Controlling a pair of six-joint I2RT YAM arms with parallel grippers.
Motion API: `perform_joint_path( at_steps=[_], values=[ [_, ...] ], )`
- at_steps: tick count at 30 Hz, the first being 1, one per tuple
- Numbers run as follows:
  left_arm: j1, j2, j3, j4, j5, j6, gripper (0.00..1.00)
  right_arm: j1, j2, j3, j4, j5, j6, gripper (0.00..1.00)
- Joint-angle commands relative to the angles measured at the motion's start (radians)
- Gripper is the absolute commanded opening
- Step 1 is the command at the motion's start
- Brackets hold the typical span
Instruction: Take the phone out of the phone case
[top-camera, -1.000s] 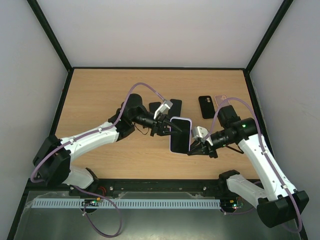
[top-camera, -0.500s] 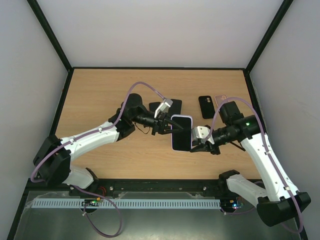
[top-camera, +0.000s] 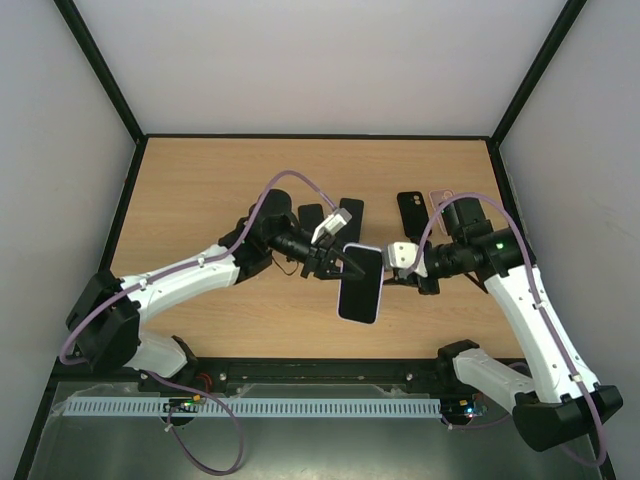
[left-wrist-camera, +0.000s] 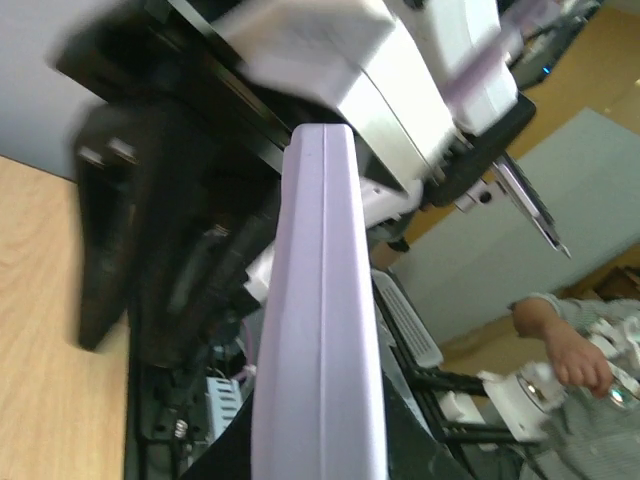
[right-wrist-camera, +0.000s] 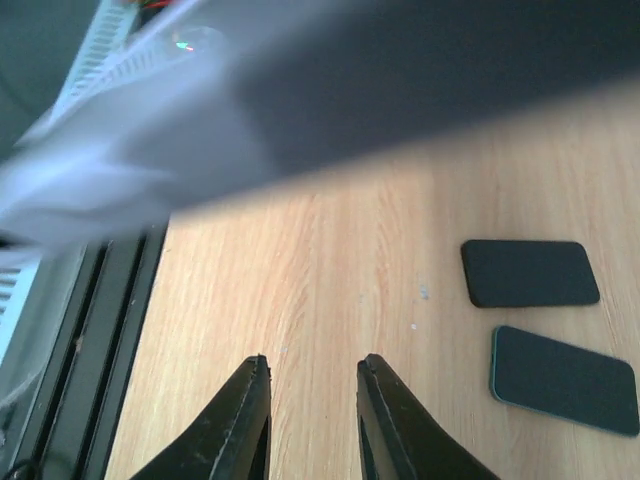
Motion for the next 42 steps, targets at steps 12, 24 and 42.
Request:
perform_joint_path(
  at_steps=[12,24,42],
  values=[
    [0.128,-0.216,-0.172,0.16,-0.172,-0.065,0.03,-0.022,-0.001,-0.105,0.256,-0.207,0.548,0.42],
    [0.145,-0.259,-0.266,0.279,-0.279,-0.082,0.03,-0.019,-0.014,-0.197,0.222,-0.332,0.539,0.58],
    [0.145,-0.229,-0.272,0.374,-0.218,-0.157,0.03,-0.02,0.003,-0.193,0.347,-0.398,0.72,0.54]
  ],
)
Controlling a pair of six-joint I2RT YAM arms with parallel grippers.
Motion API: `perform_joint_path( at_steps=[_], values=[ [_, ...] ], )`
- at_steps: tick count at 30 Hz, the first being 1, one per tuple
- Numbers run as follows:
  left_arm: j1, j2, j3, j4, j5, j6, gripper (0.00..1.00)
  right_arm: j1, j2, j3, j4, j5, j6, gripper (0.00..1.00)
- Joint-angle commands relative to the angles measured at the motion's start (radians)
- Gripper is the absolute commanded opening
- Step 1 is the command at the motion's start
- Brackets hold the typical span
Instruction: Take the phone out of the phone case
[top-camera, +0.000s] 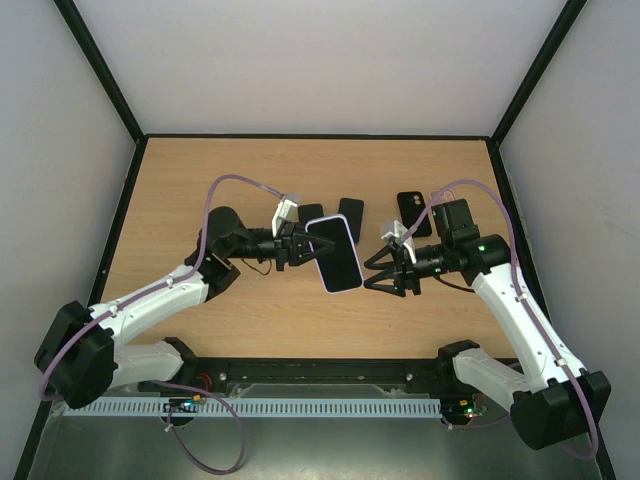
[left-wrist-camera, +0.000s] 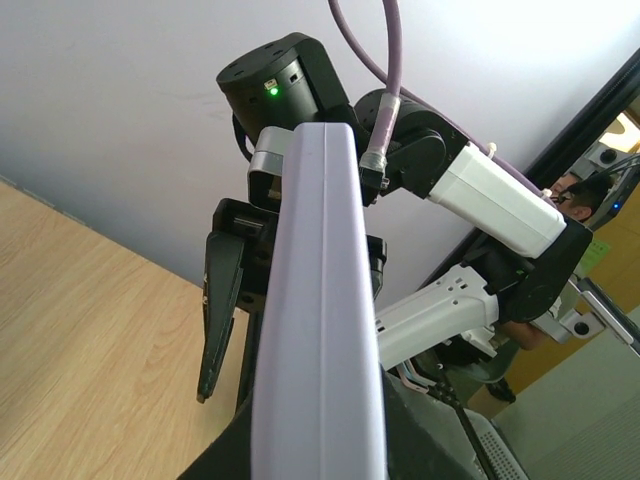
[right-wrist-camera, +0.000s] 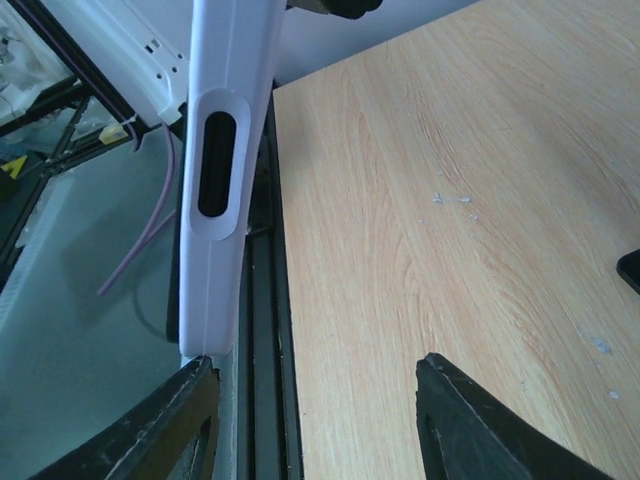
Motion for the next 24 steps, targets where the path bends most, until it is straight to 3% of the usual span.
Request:
perform_joint_path(
  at_steps=[1,4,6,17,24],
  values=[
    [0.001,-0.015,0.0,0.078,0.016,-0.003,0.03,0.001,0.006,0.01,-0.022,-0.08,-0.027,0.54],
    [0.001,-0.026,0.004,0.053,0.012,0.014,0.03,0.0,0.017,0.037,-0.191,-0.103,-0.245,0.59],
    [0.003,-0.029,0.008,0.043,0.012,0.022,0.03,0.0,0.021,0.046,-0.219,-0.105,-0.271,0.59],
    [0.002,-0.024,0.012,0.046,0.029,0.016,0.03,0.001,0.025,0.001,0.037,-0.071,0.03,0.54],
    [0.001,-0.025,0.009,0.051,0.035,0.014,0.03,0.0,0.024,-0.012,0.103,-0.052,0.107,0.53]
  ],
)
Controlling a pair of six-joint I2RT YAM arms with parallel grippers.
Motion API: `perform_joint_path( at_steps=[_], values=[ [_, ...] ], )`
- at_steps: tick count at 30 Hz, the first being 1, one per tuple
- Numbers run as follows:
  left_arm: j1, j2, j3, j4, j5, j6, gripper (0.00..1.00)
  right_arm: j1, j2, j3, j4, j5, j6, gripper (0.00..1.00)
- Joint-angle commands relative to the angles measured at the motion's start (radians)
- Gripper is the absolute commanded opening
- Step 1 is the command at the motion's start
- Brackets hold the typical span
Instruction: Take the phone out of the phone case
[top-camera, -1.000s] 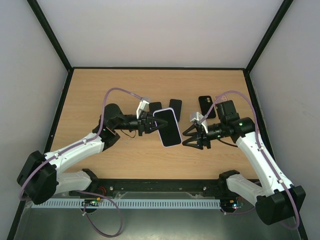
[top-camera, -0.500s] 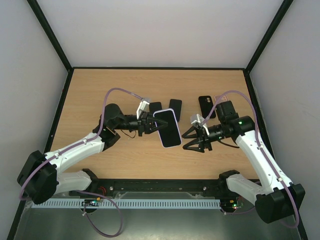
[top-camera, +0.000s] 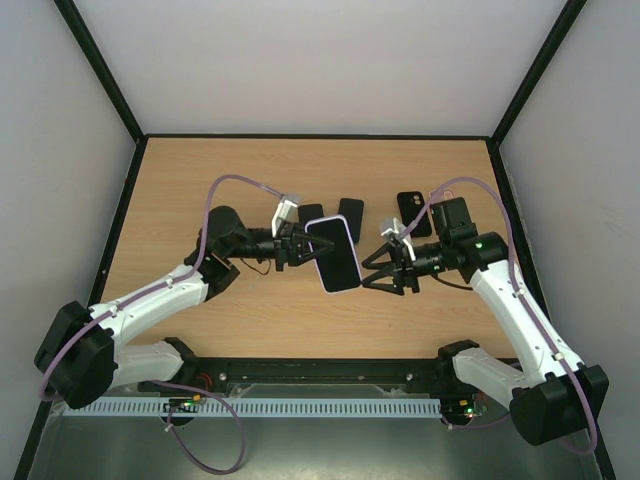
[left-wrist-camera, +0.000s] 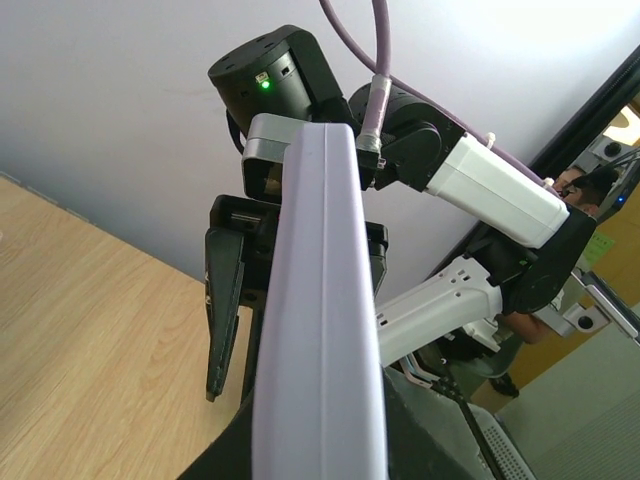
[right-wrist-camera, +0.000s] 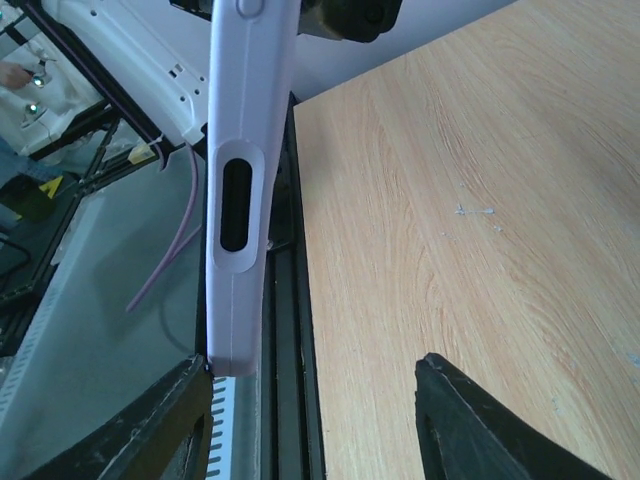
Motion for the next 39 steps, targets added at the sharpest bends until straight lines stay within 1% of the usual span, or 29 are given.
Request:
perform_joint_path(
  at_steps=[1,5,8,12,17,21,24,27,30,33,36,38,39],
  values=[
    [-0.003,-0.026,0.008,0.062,0.02,0.005,0.03,0.0,0.0,-0.016,0.098,0.016,0.089,0.52],
    [-0.003,-0.025,0.004,0.08,0.032,-0.009,0.03,0.0,0.0,-0.031,0.158,0.052,0.144,0.48],
    [-0.004,-0.014,0.002,0.13,0.056,-0.048,0.03,0.001,0.0,-0.047,0.231,0.124,0.216,0.45],
    [-0.014,-0.001,0.005,0.174,0.078,-0.083,0.03,0.0,-0.003,-0.071,0.341,0.208,0.328,0.45],
    [-0.04,0.022,0.011,0.173,0.07,-0.077,0.03,0.001,0.002,-0.05,0.403,0.206,0.394,0.49],
    [-0.065,0.057,0.008,0.195,0.059,-0.081,0.03,0.001,0.014,-0.014,0.425,0.172,0.426,0.55],
    [-0.085,0.095,0.007,0.221,0.057,-0.084,0.03,0.0,0.03,0.005,0.414,0.111,0.421,0.6],
    [-0.097,0.124,0.001,0.257,0.055,-0.1,0.03,0.001,0.042,0.016,0.39,0.032,0.405,0.63],
    [-0.107,0.159,-0.002,0.277,0.054,-0.106,0.03,0.007,0.039,0.011,0.414,-0.019,0.429,0.65],
    [-0.12,0.205,0.006,0.295,0.058,-0.115,0.03,0.009,0.03,0.007,0.479,-0.059,0.506,0.64],
    [-0.122,0.26,0.015,0.345,0.061,-0.147,0.03,0.011,0.028,0.018,0.498,-0.093,0.527,0.61],
    [-0.122,0.288,0.026,0.364,0.059,-0.157,0.03,0.011,0.026,0.024,0.489,-0.107,0.524,0.56],
    [-0.121,0.301,0.034,0.367,0.056,-0.16,0.03,0.011,0.025,0.025,0.487,-0.114,0.525,0.52]
  ],
)
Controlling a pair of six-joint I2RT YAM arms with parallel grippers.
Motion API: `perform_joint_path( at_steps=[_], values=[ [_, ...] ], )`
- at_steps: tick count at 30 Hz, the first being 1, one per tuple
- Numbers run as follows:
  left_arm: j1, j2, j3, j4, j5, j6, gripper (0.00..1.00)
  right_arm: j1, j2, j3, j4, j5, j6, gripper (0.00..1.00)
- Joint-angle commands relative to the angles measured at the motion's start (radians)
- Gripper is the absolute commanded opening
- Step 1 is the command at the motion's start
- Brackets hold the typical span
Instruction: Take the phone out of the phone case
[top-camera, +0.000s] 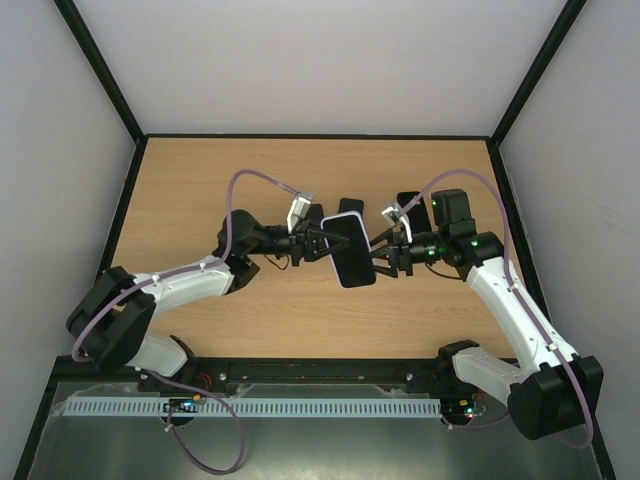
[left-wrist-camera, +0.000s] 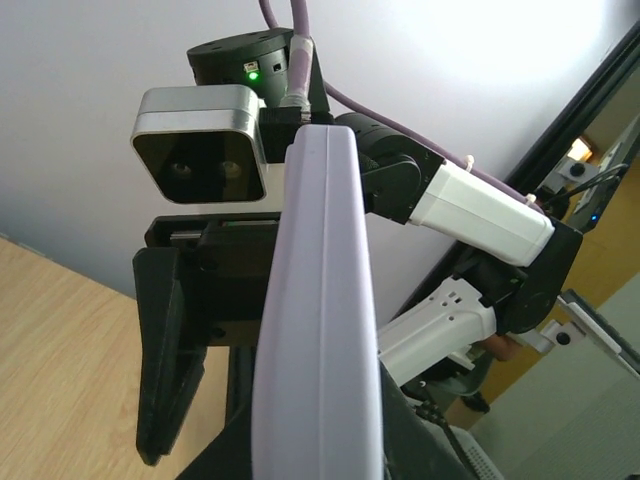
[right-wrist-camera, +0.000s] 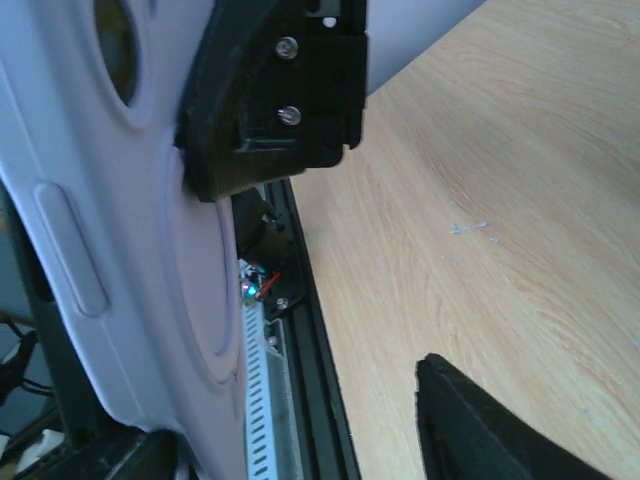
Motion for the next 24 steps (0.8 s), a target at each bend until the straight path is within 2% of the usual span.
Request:
perform_joint_path(
  at_steps=[1,5,7,10,13,15,19,24],
  values=[
    [-0.074,0.09,0.034,0.008,0.063,-0.04,0.03,0.021,-0.007,0.064,0.185,-0.094,0.065,0.46],
    [-0.038,0.117,0.049,0.012,0.008,-0.063,0.06,0.022,-0.011,0.056,0.156,-0.1,0.07,0.22],
    [-0.005,0.116,0.047,0.004,-0.038,-0.078,0.07,0.021,-0.014,0.043,0.14,-0.092,0.076,0.14],
    [0.057,0.1,0.035,-0.043,-0.118,-0.09,0.21,0.021,-0.028,0.012,0.153,-0.041,0.13,0.03],
    [0.118,0.054,0.01,-0.118,-0.209,-0.067,0.42,0.021,-0.049,-0.039,0.209,0.057,0.219,0.02],
    [0.143,-0.011,-0.006,-0.21,-0.283,-0.011,0.52,0.02,-0.063,-0.082,0.257,0.16,0.301,0.02],
    [0.138,-0.138,-0.023,-0.467,-0.536,0.162,0.62,0.019,-0.065,-0.097,0.218,0.383,0.402,0.02],
    [0.051,-0.212,-0.083,-0.583,-0.781,0.24,0.65,0.019,-0.027,-0.083,0.093,0.656,0.482,0.02]
  ],
)
